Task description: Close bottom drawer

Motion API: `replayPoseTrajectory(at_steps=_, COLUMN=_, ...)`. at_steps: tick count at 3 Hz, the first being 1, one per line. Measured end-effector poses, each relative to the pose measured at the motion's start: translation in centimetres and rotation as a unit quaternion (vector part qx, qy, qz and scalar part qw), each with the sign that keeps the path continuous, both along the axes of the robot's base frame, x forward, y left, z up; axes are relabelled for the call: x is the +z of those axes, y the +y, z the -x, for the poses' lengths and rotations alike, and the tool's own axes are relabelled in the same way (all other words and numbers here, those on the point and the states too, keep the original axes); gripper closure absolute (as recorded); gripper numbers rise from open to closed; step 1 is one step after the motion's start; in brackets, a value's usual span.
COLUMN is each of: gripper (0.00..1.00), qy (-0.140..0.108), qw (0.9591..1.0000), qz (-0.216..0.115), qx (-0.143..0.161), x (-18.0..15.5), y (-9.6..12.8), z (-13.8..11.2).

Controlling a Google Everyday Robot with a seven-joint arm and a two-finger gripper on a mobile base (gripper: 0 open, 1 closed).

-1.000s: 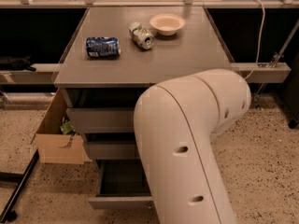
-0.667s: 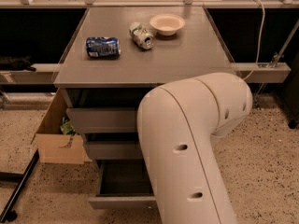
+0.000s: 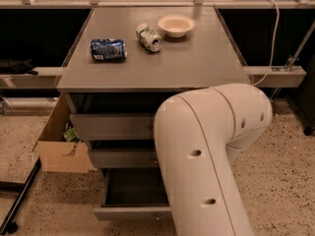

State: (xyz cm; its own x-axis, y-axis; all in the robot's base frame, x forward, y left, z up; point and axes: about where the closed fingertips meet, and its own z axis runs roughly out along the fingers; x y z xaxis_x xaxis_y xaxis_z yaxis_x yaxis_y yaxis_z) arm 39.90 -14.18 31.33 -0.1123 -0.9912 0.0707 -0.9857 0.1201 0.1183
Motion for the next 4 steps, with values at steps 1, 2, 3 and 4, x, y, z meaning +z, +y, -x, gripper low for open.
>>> replayPoseTrajectory(at_steps=1, gripper=1.0, qy=0.018, qw=0.9994, qz=-0.029, qx=-0.01, x=-1.3, y=-1.6, z=2.8)
replayPoseTrajectory(at_steps=2, gripper=1.0, qy=0.025, qw=0.993, qz=-0.114, qx=-0.018, x=-4.1, y=-0.4, z=6.8)
replayPoseTrajectory(at_steps=3, gripper=1.0, qy=0.021, qw=0.9907, qz=-0.133, qx=-0.015, x=-4.1, y=-1.3, z=8.1)
replayPoseTrajectory(at_steps=4, gripper=1.0, qy=0.021, qw=0.9912, qz=-0.13, qx=-0.016, x=-4.1, y=-1.6, z=8.1)
